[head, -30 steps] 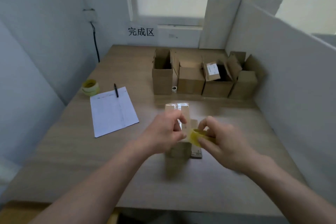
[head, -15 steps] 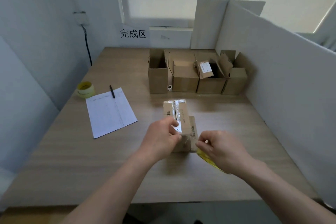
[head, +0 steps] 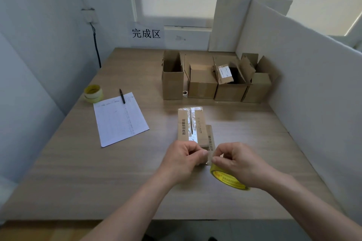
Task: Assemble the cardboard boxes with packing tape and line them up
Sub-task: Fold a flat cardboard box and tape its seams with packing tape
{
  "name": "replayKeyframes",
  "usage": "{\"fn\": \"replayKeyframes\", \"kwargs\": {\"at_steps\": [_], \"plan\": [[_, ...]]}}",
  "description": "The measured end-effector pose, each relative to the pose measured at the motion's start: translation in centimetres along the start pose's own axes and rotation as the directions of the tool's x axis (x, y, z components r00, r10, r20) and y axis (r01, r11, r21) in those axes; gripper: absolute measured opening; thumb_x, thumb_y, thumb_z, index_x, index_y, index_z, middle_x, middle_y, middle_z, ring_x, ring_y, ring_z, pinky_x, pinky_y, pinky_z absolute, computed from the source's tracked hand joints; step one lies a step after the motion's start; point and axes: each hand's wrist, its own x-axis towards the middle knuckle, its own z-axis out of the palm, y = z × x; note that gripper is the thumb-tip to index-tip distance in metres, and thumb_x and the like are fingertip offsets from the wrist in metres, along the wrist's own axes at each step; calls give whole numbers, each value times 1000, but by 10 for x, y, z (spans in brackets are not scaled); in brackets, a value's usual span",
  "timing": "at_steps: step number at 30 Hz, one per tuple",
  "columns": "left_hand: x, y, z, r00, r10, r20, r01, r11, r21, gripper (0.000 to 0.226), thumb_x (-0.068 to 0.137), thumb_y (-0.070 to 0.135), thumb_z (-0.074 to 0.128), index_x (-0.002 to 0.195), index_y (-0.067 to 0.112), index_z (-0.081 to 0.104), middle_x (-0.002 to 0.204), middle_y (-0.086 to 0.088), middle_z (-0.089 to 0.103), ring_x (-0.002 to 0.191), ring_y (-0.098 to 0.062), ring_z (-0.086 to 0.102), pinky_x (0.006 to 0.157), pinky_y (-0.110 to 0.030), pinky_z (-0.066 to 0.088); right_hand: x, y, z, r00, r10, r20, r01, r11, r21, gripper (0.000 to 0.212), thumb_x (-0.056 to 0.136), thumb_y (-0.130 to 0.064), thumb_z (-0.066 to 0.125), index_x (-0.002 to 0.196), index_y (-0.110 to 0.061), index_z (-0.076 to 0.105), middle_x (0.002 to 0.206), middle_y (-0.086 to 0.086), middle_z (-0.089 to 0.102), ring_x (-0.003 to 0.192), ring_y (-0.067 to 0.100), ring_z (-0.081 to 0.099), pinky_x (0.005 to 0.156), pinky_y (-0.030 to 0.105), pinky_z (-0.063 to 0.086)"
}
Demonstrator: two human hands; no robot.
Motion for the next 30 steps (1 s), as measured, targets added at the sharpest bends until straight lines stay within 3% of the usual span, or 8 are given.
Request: {"fn": "replayKeyframes", "kwargs": {"at_steps": [1, 5, 10, 12, 13, 15, 22, 30], "plan": [[-1, -4, 1, 999, 21, -50, -19, 999, 46, 30, 86, 15, 71, 59, 22, 63, 54, 12, 56, 54, -4, 48, 56, -20, 40, -1, 3, 2, 999, 3, 41, -6, 997, 75, 4, 84, -38, 73, 82, -40, 70, 62, -25, 59, 60, -5, 50, 62, 21, 40], [-8, -31, 3, 980, 18, -198, 2, 995, 99, 36, 85, 26, 69, 53, 17, 55, 48, 9, 48, 49, -5, 41, 52, -25, 34, -9, 19, 16, 977, -35, 210, -23, 964, 265, 46, 76, -42, 71, 116, -60, 58, 113, -32, 61, 105, -6, 59, 92, 20, 48], [-6, -52, 1, 951, -52, -305, 81, 993, 82, 41, 76, 40, 59, 53, 7, 50, 50, -9, 46, 50, -12, 38, 54, -29, 34, -3, 38, 5, 983, -10, 181, -95, 821, 563, 48, 75, -26, 63, 123, -22, 67, 73, -12, 67, 68, 8, 60, 67, 22, 48], [0, -58, 1, 929, -52, -367, 101, 988, 116, 43, 79, 37, 61, 54, 5, 48, 50, -11, 45, 49, -12, 37, 52, -30, 34, 12, 45, 1, 995, 60, 85, -84, 945, 317, 46, 75, -38, 66, 119, -27, 68, 76, -10, 68, 71, 10, 61, 68, 29, 50], [4, -62, 0, 916, -55, -396, 123, 982, 147, 44, 82, 34, 64, 55, 3, 47, 50, -12, 45, 49, -12, 36, 52, -31, 35, 21, 50, 0, 998, 55, 42, -55, 998, -4, 46, 77, -50, 65, 120, -33, 67, 84, -11, 70, 78, 11, 64, 72, 32, 52], [11, -69, 0, 900, -69, -431, 175, 961, 212, 45, 87, 27, 66, 54, 6, 43, 46, -1, 40, 47, -11, 35, 51, -32, 34, 34, 56, 2, 997, -20, -73, -21, 849, -528, 44, 83, -64, 56, 120, -42, 62, 101, -11, 73, 95, 16, 66, 77, 34, 52], [32, -76, -7, 911, -31, -411, 225, 872, 434, 52, 92, 30, 61, 52, 15, 30, 46, 3, 32, 55, -23, 39, 54, -34, 30, 64, 65, 13, 983, -69, -169, -27, 860, -510, 37, 94, -60, 46, 121, -43, 64, 105, -5, 74, 98, 22, 67, 73, 33, 51], [48, -89, -13, 908, -26, -417, 238, 853, 464, 51, 92, 29, 61, 54, 13, 31, 48, 2, 35, 56, -27, 42, 54, -36, 34, 84, 74, 25, 974, -162, -161, 34, 799, -600, 46, 97, -61, 40, 139, -44, 49, 105, -3, 74, 96, 23, 67, 67, 31, 44]]}}
